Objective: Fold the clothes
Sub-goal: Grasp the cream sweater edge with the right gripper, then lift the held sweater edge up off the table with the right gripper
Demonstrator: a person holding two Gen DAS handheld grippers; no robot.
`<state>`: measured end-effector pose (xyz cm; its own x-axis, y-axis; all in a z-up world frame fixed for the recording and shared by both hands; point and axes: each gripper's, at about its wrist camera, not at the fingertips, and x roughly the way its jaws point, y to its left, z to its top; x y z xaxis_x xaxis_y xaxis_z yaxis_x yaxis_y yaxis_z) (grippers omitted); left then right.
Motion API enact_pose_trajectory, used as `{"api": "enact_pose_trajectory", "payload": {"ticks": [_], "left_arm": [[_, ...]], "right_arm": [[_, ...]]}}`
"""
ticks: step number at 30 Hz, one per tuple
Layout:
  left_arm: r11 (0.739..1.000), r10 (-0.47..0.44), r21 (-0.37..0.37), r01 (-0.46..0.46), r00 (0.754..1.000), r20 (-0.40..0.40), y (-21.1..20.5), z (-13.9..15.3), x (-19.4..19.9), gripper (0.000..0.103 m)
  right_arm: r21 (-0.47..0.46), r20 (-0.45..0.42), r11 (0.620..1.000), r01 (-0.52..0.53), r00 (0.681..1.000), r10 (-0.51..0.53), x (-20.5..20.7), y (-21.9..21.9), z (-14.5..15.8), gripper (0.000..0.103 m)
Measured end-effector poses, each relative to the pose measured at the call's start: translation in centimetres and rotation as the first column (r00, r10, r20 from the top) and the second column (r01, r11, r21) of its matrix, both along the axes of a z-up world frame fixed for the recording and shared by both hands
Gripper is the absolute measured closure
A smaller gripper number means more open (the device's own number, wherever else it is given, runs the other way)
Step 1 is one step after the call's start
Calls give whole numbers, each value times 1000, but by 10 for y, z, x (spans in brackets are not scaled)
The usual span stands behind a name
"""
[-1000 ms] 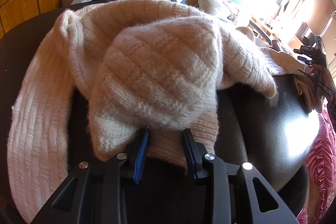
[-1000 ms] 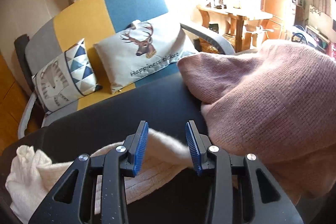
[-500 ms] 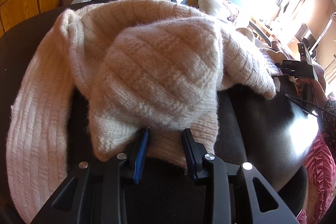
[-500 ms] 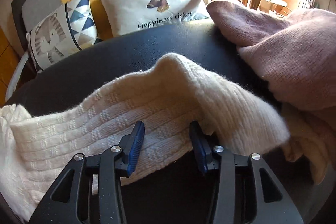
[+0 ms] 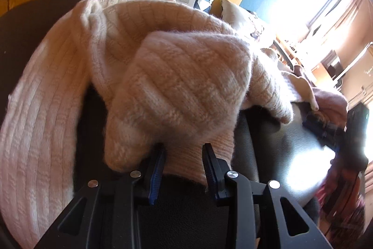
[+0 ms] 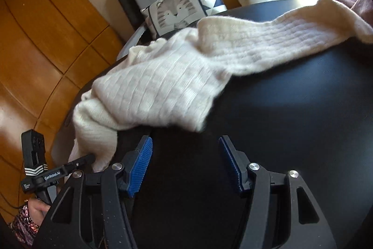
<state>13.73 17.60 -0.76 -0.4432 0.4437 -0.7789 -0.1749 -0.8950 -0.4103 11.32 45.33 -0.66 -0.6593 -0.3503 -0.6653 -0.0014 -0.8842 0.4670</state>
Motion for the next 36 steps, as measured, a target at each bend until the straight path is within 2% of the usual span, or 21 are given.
{"api": "enact_pose_trajectory", "payload": {"ticks": [4,10,16,19,22,23,27,29,30,31,33,35,36], "left_arm": [[997,17,71,-18,1000,20,-12,1,10,70],[984,21,175,-37,995,94,1,3,9,70],[974,66,206,-90,990,123,6,-1,-15,70],[958,104,249,-143,981,164,2,-4,-32,70],[932,146,300,-206,967,210,-4,-9,-42,70],[923,159,312,-224,962,221,6,-17,-45,70],[927,173,298,-230,963,206,13,-18,-51,70],[933,177,280,-227,965,192,19,-18,-55,70],[946,174,245,-215,968,180,23,-17,-57,71],[958,169,206,-201,972,166,27,-15,-59,77],[975,173,113,-190,975,142,35,-12,-62,89],[986,151,54,-158,982,110,43,-8,-63,92],[988,142,52,-149,984,108,44,-7,-62,93]], "right_arm": [[46,7,999,19,1000,-20,-3,-18,-12,40],[92,-15,995,45,999,-44,-29,-23,-10,40],[108,-57,993,54,997,-48,-47,-30,-7,37],[92,-88,995,22,996,-14,-49,-32,-8,36],[31,-112,1000,-1,994,5,-48,-28,-8,36],[11,-121,1000,-10,993,11,-47,-26,-8,36],[-5,-107,1000,-23,994,22,-50,-28,-9,36],[18,-108,999,-29,994,31,-51,-32,-6,42],[30,-109,999,-32,993,35,-52,-34,-4,62],[31,-107,999,-31,994,34,-53,-35,-2,78],[2,-96,1000,-16,995,17,-54,-31,1,87],[-36,-90,999,-1,996,-2,-54,-26,5,88],[-73,-98,997,7,995,-14,-53,-21,9,89]]}}
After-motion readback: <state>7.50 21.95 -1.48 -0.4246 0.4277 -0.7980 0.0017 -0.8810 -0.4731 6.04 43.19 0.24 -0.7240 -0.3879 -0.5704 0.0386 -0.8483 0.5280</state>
